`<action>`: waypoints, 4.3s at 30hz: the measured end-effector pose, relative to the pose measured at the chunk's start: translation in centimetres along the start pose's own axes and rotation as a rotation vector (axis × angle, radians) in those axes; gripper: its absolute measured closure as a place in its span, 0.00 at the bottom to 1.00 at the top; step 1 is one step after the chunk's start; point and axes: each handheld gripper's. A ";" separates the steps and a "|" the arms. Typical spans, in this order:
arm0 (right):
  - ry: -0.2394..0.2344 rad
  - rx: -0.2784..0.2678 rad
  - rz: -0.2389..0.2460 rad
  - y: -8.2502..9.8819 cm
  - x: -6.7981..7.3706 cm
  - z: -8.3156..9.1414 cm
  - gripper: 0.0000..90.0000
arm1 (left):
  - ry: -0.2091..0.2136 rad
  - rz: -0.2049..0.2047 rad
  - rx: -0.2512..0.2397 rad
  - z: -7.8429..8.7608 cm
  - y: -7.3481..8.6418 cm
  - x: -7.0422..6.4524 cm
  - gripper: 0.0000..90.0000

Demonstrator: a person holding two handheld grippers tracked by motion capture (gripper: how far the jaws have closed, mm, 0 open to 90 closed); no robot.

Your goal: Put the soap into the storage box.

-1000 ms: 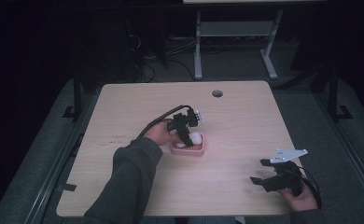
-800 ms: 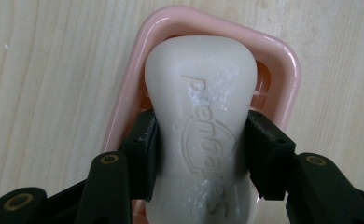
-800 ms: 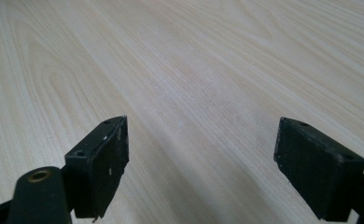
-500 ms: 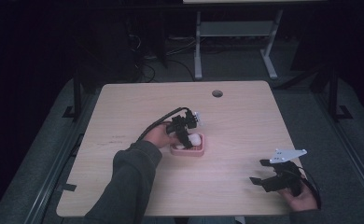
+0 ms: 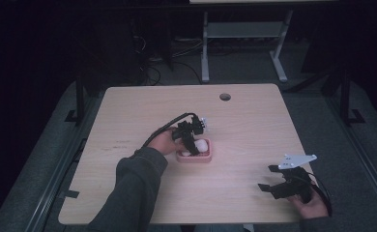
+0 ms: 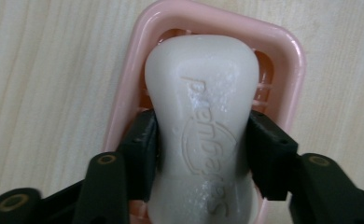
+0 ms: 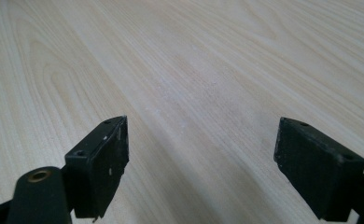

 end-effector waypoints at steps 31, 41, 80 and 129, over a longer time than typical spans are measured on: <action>0.002 0.006 0.004 -0.3 0.1 -0.2 0.19 | -0.004 -0.008 -0.050 2.6 1.1 -0.6 0.35; 0.003 0.011 0.003 -0.4 0.2 -0.3 0.19 | -0.006 0.000 -0.052 3.0 1.9 -0.9 0.35; 0.014 0.031 0.004 -0.7 0.3 -0.8 0.17 | 0.000 0.045 -0.121 4.4 6.4 -1.7 0.33; 0.040 0.038 -0.022 -1.4 0.4 -0.9 0.16 | 0.008 0.088 -0.192 4.5 13.2 -3.6 0.29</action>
Point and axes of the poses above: each handheld gripper's, and its own axes: z roughly backward along the jaws, y roughly out of its underside, x roughly to its left, and after that the axes turned 14 degrees about z, right-handed
